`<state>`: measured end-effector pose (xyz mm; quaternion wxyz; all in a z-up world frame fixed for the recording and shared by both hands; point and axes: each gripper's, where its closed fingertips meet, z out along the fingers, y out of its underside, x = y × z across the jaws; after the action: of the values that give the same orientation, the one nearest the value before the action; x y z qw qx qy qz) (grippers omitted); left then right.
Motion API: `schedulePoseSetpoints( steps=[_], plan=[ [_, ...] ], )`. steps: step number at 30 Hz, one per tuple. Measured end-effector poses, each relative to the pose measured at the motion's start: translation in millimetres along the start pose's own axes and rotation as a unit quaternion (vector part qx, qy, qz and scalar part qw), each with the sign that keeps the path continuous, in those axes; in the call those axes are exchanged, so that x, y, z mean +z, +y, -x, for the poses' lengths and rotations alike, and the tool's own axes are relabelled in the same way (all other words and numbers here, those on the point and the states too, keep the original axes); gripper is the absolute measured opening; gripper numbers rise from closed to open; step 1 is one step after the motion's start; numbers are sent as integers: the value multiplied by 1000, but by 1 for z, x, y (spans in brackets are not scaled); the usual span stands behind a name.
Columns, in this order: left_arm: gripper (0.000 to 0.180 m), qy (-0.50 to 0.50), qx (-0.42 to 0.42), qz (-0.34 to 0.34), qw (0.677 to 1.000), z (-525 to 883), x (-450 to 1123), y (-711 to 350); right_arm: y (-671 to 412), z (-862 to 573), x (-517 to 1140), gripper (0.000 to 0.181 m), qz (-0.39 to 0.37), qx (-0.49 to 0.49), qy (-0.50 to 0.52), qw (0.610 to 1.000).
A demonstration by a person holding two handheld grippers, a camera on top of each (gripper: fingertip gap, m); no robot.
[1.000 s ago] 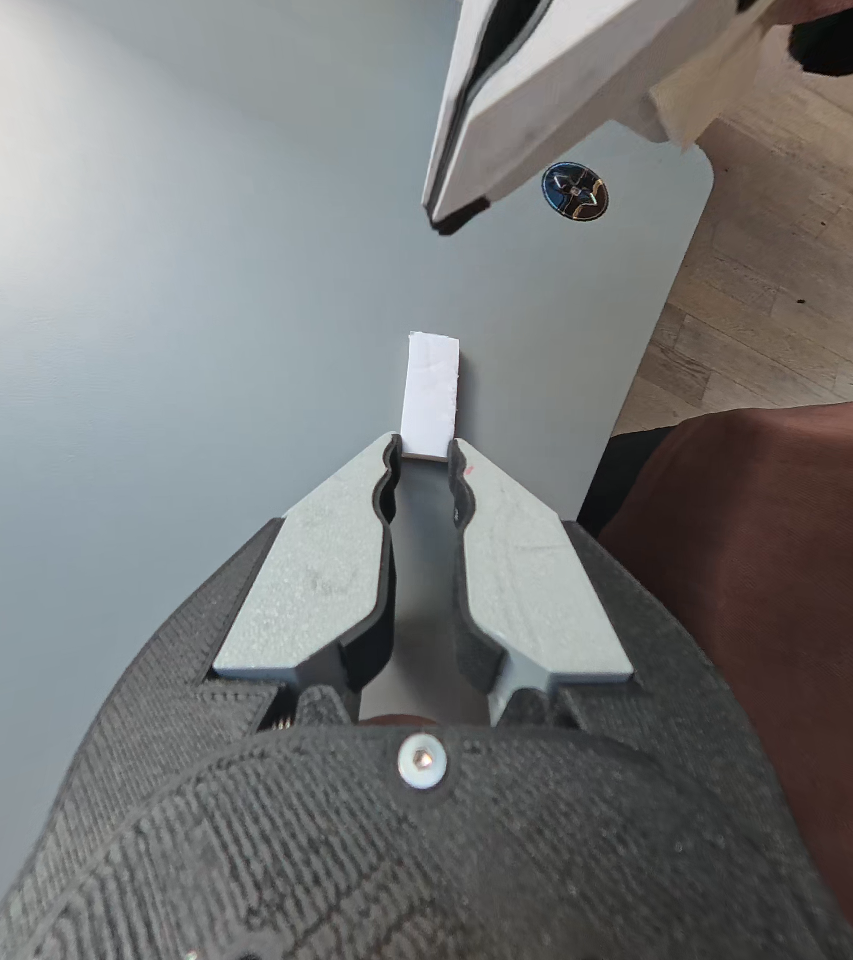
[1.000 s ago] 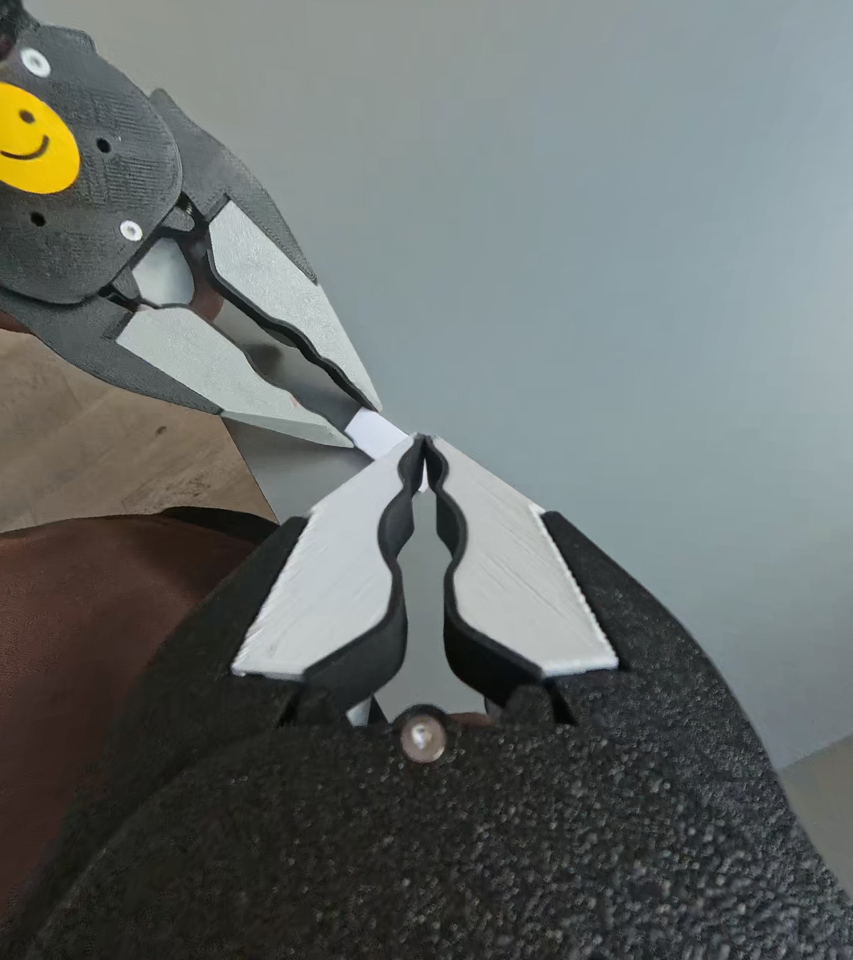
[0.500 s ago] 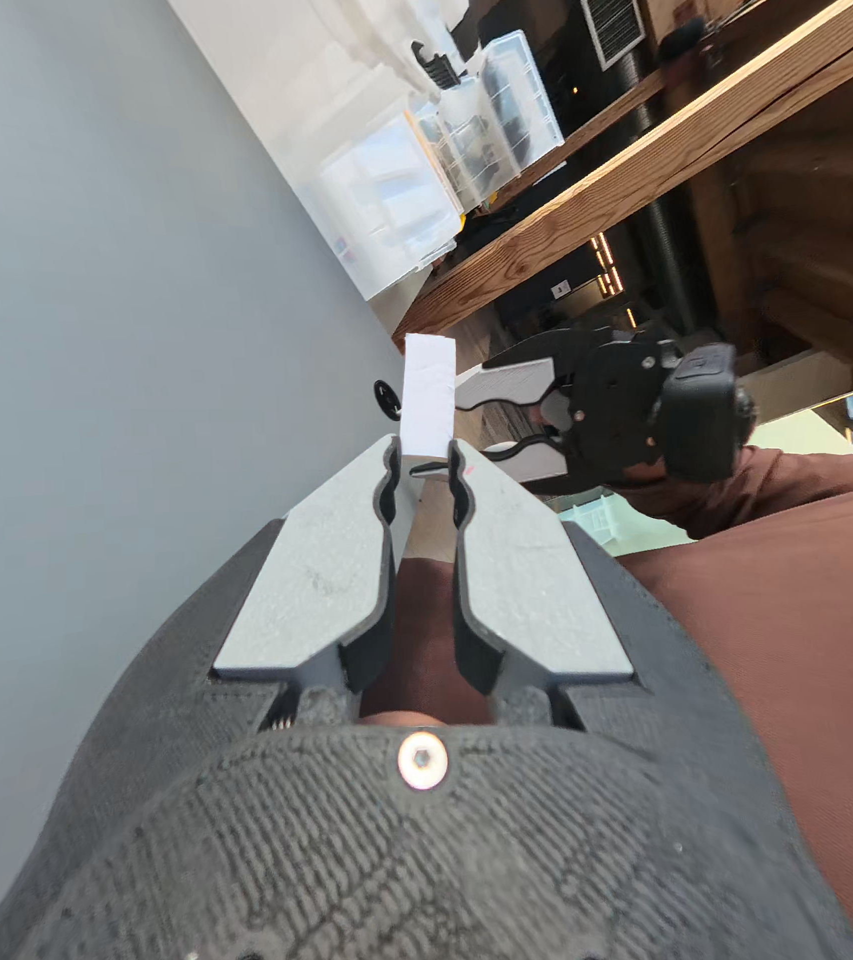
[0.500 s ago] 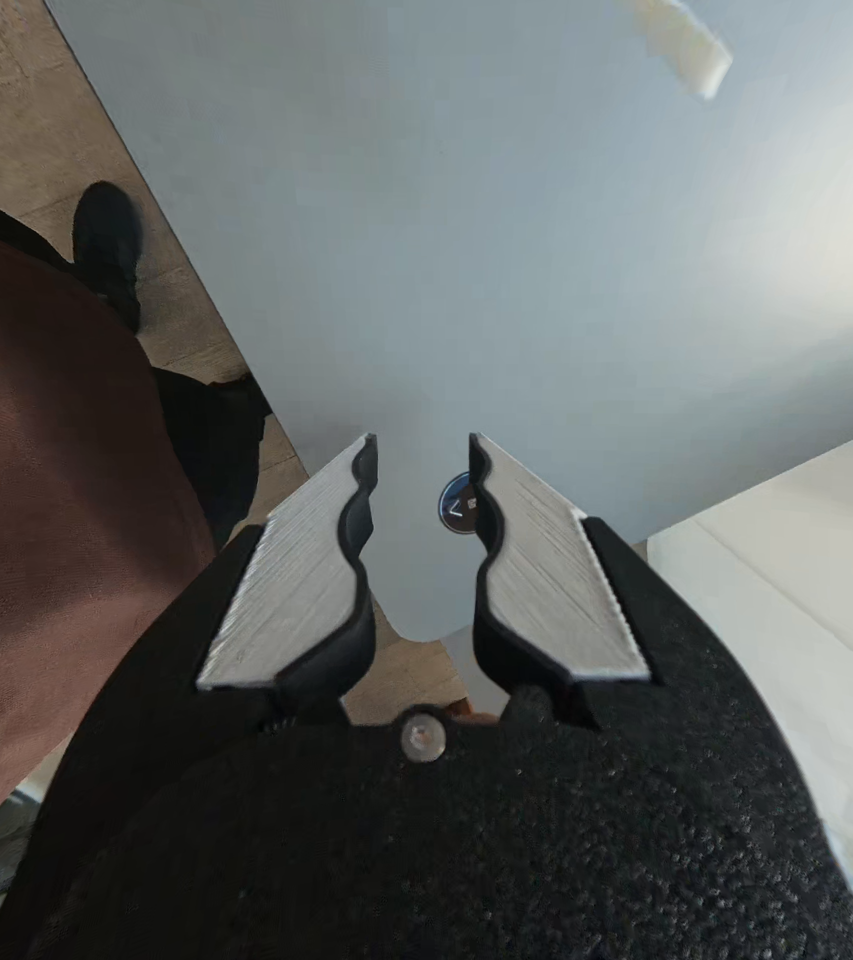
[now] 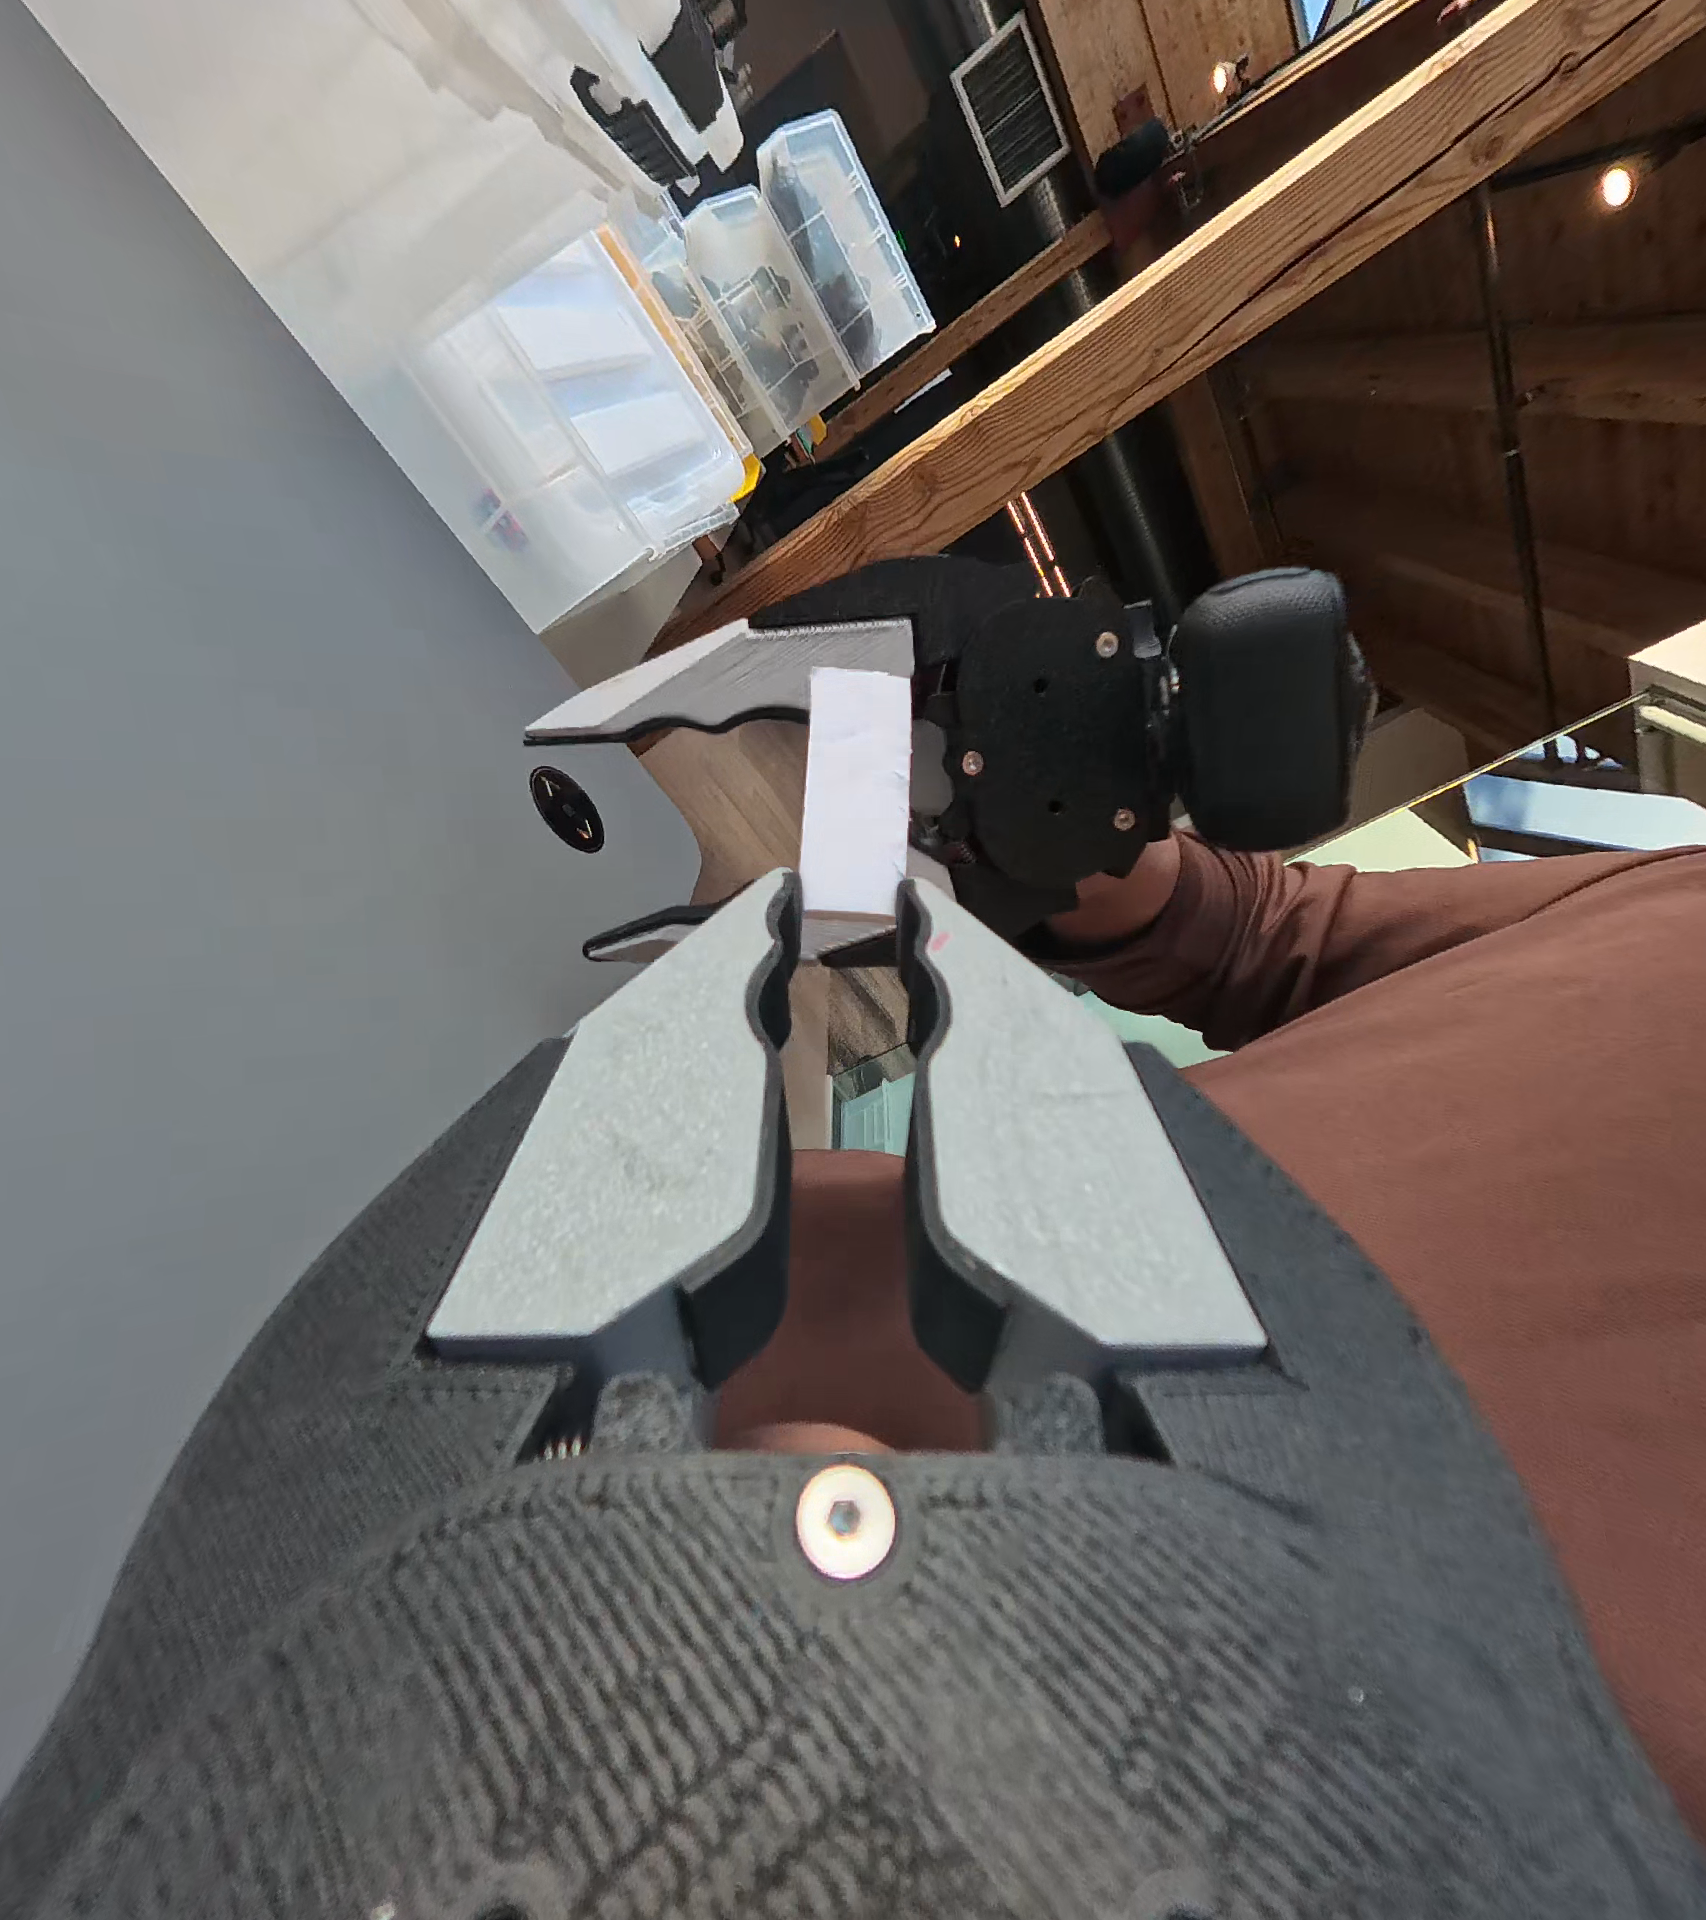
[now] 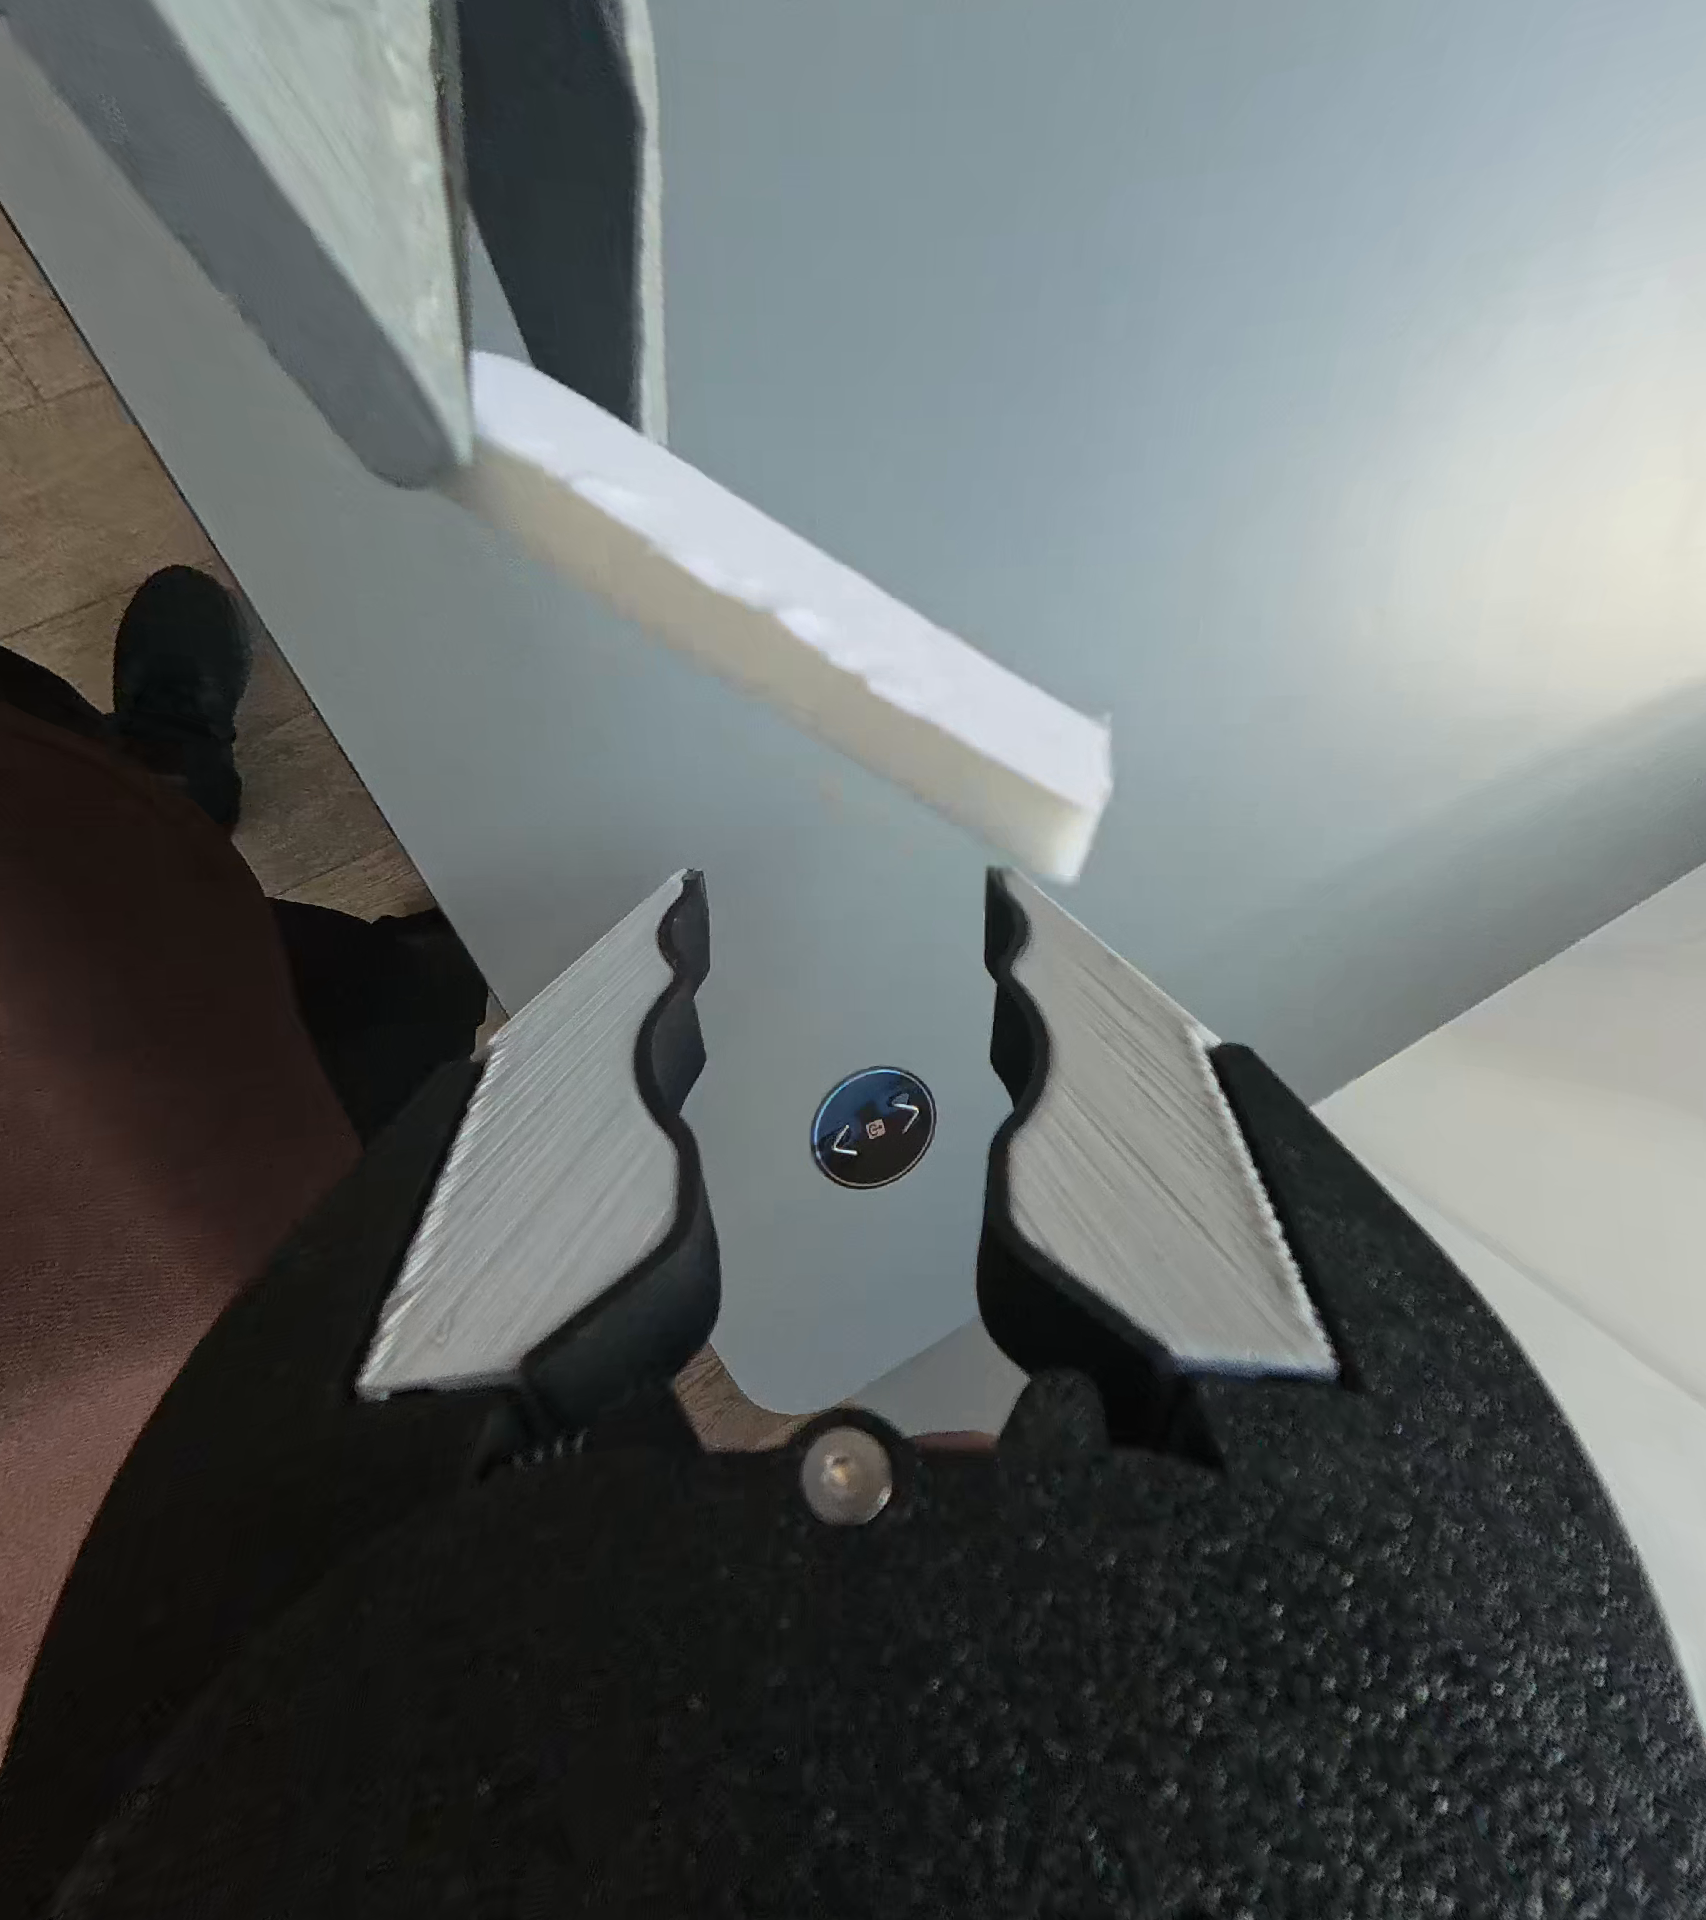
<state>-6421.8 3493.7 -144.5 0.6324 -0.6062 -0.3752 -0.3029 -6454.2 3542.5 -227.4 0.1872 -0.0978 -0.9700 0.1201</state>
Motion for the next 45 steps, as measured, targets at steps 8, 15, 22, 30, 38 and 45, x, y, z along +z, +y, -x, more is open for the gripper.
schedulePoseSetpoints(
  steps=[8,15,22,30,38,45],
  plan=[
    [17,-21,-7,-51,998,9,-17,-22,0,16,3,51,-4,-10,-7,1000],
    [17,-10,-21,-37,999,12,-6,-12,0,21,4,53,-8,-7,-12,1000],
    [17,-41,-7,-4,999,22,-4,-1,-2,11,1,53,-13,0,-3,1000],
    [17,-61,12,81,995,29,-3,27,-30,0,-20,56,-153,24,-59,986],
    [17,-26,-40,131,990,32,2,50,-39,36,-30,35,-197,-129,-82,968],
    [36,-109,104,107,983,41,-4,36,-42,37,-25,3,-207,-101,-93,969]
  ],
)
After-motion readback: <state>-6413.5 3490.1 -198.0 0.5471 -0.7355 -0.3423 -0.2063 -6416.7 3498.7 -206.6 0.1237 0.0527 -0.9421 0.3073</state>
